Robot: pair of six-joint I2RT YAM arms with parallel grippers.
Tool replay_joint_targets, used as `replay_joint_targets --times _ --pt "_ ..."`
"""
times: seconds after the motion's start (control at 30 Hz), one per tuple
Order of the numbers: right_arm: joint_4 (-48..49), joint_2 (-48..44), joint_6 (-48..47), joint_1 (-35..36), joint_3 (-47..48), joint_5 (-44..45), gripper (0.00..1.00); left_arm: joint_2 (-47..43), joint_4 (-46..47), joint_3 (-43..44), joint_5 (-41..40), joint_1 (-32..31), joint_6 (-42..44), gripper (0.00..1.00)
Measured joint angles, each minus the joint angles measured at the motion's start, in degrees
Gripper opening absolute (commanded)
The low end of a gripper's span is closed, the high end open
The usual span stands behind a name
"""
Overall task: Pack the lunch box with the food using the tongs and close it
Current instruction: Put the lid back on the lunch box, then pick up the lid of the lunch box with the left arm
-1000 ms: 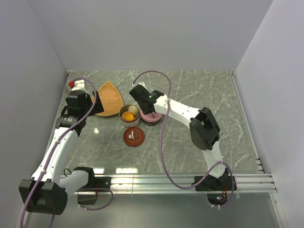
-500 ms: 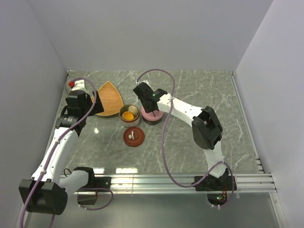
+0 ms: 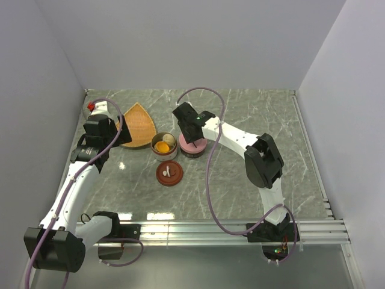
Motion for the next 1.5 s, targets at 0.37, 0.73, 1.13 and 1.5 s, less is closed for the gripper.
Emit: replay_joint_targets --times 0.37,0.73,1.13,1.5 --pt "-1.4 -0.8 0.1 0.0 0.0 -3.3 0.44 0.0 0.0 0.0 0.0 0.0 0.0 0.99" --pt "-3.1 -3.3 0.3 0.0 0.7 -4.0 0.45 0.0 0.0 0.0 0.0 0.0 0.0 0.99" --pt "-4.0 -4.0 0.9 0.0 3.8 -3.7 0.45 0.0 0.0 0.0 0.0 0.0 0.0 0.99" --pt "-4.7 -6.9 2.0 -1.2 7.9 -3.7 0.45 -0.5 -0.1 0.0 0.0 -0.1 0.1 0.99"
